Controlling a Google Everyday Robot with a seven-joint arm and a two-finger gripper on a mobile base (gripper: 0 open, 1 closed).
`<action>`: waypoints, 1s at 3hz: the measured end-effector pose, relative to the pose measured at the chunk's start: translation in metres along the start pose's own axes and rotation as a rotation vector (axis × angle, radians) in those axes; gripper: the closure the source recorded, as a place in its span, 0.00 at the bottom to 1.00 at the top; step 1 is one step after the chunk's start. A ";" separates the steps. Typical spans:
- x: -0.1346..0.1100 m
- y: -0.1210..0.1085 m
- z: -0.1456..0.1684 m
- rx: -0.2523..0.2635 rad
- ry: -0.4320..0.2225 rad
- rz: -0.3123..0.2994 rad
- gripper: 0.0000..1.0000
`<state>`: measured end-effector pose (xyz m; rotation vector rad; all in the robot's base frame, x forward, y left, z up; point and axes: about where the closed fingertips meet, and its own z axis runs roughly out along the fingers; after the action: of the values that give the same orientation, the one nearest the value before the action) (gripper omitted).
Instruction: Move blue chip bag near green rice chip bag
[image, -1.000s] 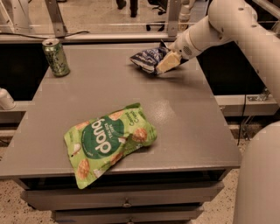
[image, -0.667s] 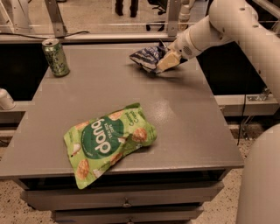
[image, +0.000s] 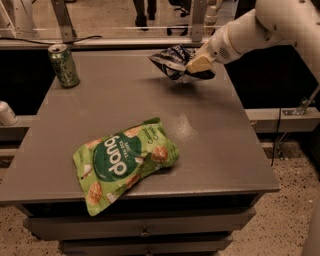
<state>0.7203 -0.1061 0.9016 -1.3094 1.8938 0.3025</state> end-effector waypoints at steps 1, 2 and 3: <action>-0.008 0.029 -0.026 -0.027 -0.032 -0.029 1.00; -0.009 0.066 -0.050 -0.064 -0.051 -0.069 1.00; -0.006 0.111 -0.069 -0.110 -0.068 -0.106 1.00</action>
Offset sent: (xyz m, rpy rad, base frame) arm -0.1447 0.0054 0.0287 0.0155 -0.0201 0.1825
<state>0.5925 -0.0948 0.9250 -1.4492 1.7658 0.3965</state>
